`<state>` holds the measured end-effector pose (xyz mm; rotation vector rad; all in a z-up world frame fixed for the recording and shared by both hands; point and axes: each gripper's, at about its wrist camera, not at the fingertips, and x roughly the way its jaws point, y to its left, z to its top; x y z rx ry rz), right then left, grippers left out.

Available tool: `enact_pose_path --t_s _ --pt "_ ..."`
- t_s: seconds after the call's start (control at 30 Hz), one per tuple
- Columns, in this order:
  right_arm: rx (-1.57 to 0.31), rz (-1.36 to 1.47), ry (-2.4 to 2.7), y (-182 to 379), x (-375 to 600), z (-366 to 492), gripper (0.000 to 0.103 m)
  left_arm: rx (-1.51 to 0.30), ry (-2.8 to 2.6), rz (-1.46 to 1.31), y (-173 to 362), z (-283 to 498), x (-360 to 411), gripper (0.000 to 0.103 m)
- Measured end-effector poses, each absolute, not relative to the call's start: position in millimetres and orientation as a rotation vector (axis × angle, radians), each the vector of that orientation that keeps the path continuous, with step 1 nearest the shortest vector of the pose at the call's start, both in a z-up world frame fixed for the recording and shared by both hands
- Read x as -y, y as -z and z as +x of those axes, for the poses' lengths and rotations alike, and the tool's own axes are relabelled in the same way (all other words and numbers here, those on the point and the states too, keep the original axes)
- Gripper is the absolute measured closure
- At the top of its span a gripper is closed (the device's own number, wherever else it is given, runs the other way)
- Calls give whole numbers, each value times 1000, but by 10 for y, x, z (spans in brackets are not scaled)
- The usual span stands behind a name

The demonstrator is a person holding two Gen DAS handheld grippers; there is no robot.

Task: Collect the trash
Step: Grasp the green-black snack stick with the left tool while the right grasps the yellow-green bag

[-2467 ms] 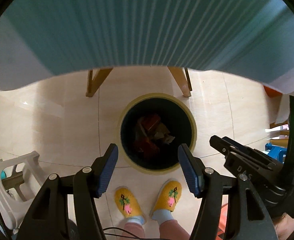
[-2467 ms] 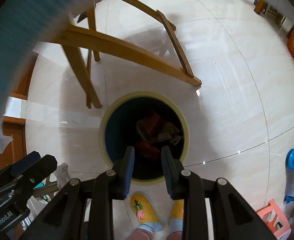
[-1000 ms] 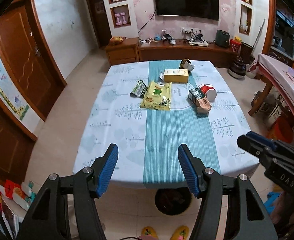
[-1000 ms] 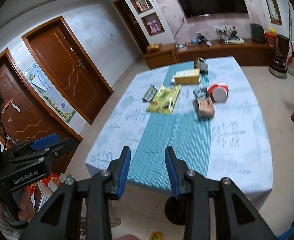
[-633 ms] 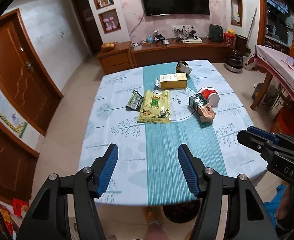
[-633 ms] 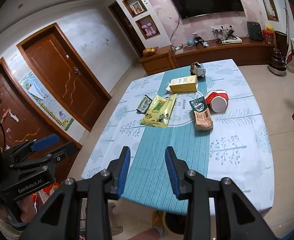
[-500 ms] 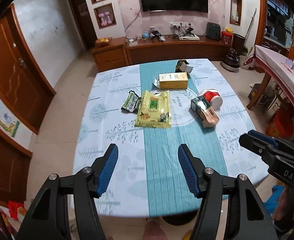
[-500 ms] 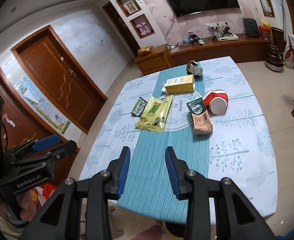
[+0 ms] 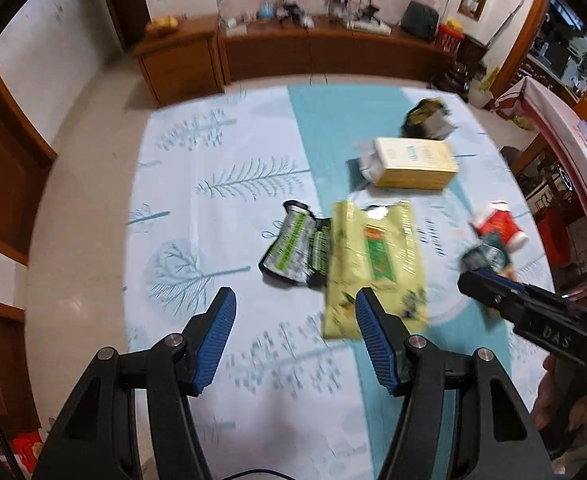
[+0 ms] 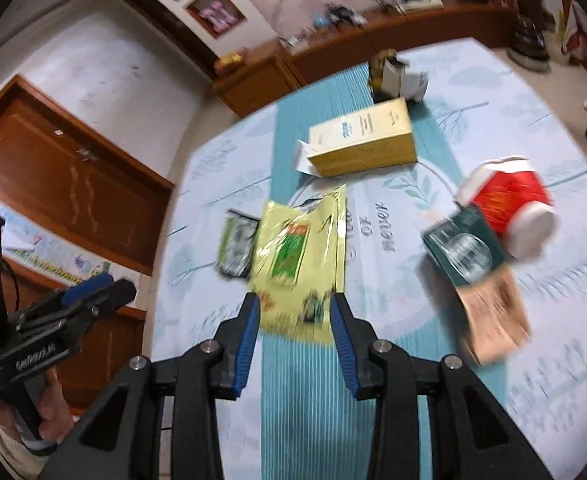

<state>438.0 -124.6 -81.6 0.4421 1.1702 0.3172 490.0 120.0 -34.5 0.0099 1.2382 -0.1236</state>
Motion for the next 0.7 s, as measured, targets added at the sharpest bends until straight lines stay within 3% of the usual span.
enact_pose_path --t_s 0.3,0.5,0.57,0.63,0.7 --pt "-1305 463 -220 1481 1202 5151 67 -1354 181 -49 1047 5513 -1399 42" --pt "-1308 460 -267 1607 1097 5298 67 -1416 215 -85 1339 5695 -1400 43" --pt "-1300 453 -287 1621 1046 5314 67 -1438 231 -100 1427 5725 -1377 47" --pt "-1291 440 -298 1621 999 5329 66 -1466 252 -111 1511 5738 -1327 58" --pt "-1296 428 -325 1633 923 5347 66 -1447 255 -91 1515 5740 -1260 58"
